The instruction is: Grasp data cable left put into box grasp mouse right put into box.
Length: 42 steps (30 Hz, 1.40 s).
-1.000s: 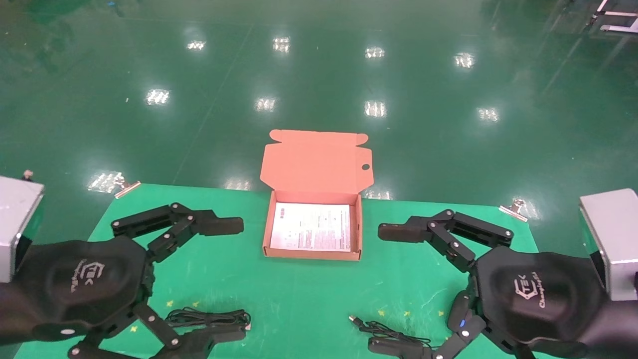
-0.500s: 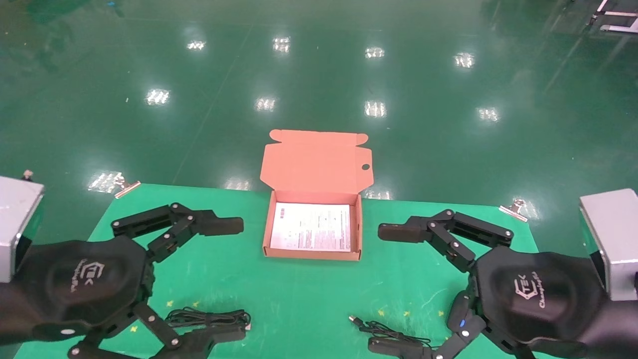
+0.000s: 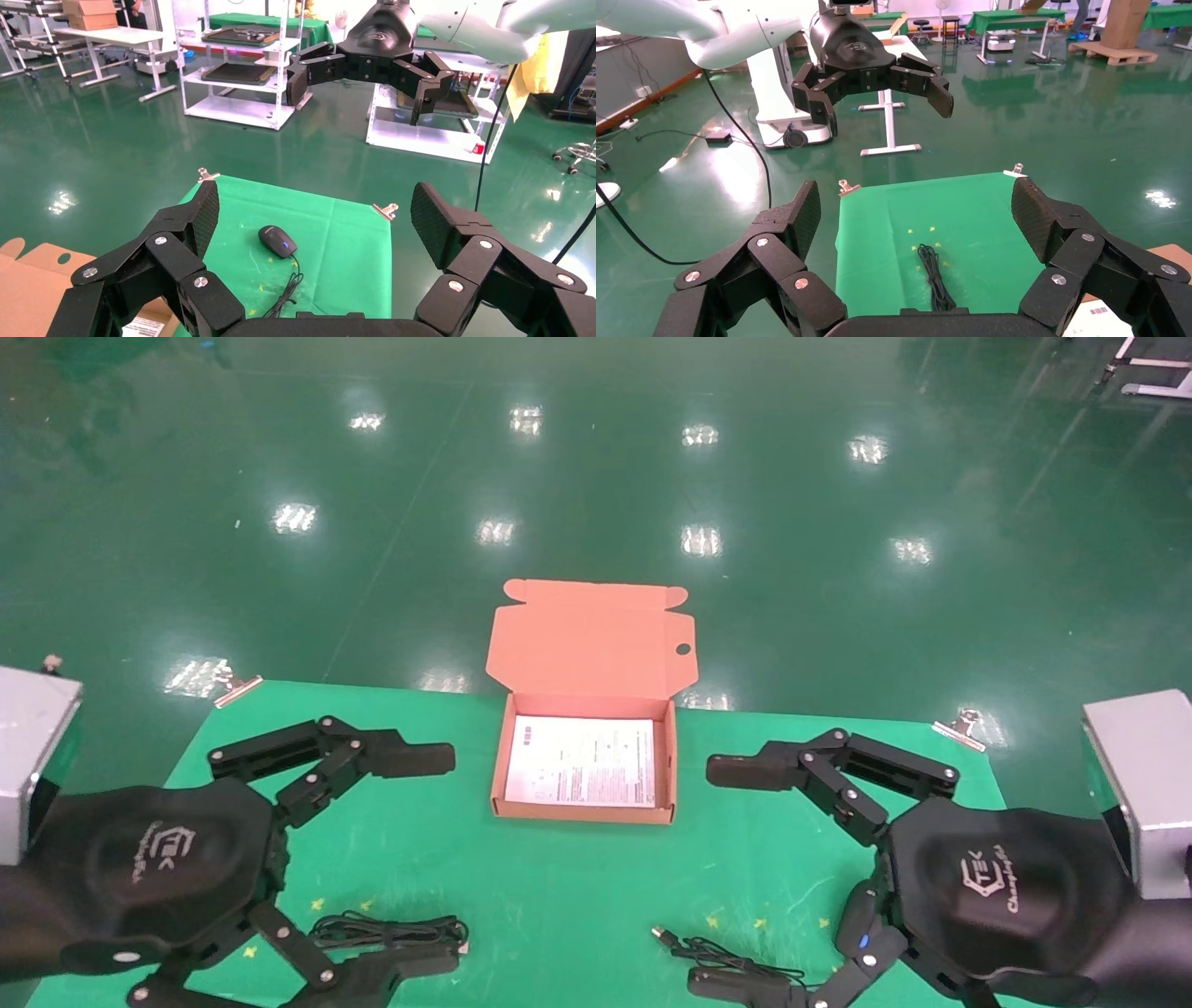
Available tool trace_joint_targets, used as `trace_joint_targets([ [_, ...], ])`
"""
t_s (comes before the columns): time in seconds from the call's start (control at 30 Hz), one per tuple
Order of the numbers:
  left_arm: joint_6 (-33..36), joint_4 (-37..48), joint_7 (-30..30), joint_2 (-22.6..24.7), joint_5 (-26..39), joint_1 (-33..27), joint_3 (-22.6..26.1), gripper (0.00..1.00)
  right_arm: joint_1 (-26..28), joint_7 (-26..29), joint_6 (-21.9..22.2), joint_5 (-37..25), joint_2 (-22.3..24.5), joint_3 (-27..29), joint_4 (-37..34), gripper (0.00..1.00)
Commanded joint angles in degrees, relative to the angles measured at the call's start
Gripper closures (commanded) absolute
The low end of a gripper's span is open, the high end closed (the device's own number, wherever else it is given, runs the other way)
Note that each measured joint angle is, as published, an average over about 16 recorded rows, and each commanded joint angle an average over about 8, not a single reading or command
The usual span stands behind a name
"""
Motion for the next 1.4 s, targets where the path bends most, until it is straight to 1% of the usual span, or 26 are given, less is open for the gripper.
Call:
trace_joint_targets([
  [0.03, 0.0, 0.1, -0.1, 0.0, -0.2, 0.0, -0.1, 0.0, 0.0, 0.1, 0.0, 0.1, -0.1, 0.0, 0.1, 0.0],
  [0.2, 0.0, -0.7, 0.5, 0.7, 1.8, -0.5, 0.9, 0.0, 0.2, -0.6, -0.3, -2.0, 0.8, -0.5, -0.5, 0.0],
  [0.3, 0.3, -1.3, 1.3, 2.4, 5.9, -1.8, 3.1, 0.0, 1.5, -0.9, -1.2, -6.7, 1.9, -2.1, -0.5, 0.0],
  [0.4, 1.0, -1.1, 2.2, 4.9, 12.9, -4.5, 6.7, 0.0, 4.9, -0.3, -2.7, -15.0, 2.3, -5.6, 0.0, 0.0],
  [0.5, 1.8, 0.3, 2.9, 8.0, 21.7, -8.3, 11.0, 0.0, 9.9, 0.6, -4.2, -25.0, 1.3, -10.9, 0.5, 0.0],
  [0.67, 3.3, 5.5, 4.3, 13.6, 36.3, -15.0, 18.5, 0.0, 18.3, 0.1, -5.1, -40.1, -2.5, -21.1, -0.6, 0.0],
  [0.8, 3.3, 11.2, 5.9, 18.0, 46.4, -19.4, 24.0, 0.0, 23.2, -2.6, -4.5, -49.2, -6.4, -28.0, -3.7, 0.0],
  [0.97, 0.8, 18.2, 7.6, 22.6, 57.4, -23.2, 29.2, 0.0, 26.0, -6.0, -1.8, -58.1, -11.6, -33.0, -8.7, 0.0],
  [1.13, -3.3, 24.4, 8.0, 26.1, 66.1, -25.2, 32.7, 0.0, 25.7, -7.7, 3.3, -64.6, -16.0, -35.5, -12.8, 0.0],
  [1.27, -6.0, 28.9, 8.0, 28.1, 69.8, -26.0, 34.2, 0.0, 24.8, -8.2, 7.3, -67.6, -18.7, -36.4, -15.6, 0.0],
  [1.4, -7.9, 33.7, 8.1, 29.6, 71.0, -26.3, 34.5, 0.0, 24.1, -8.9, 10.2, -68.5, -20.9, -36.6, -18.5, 0.0],
])
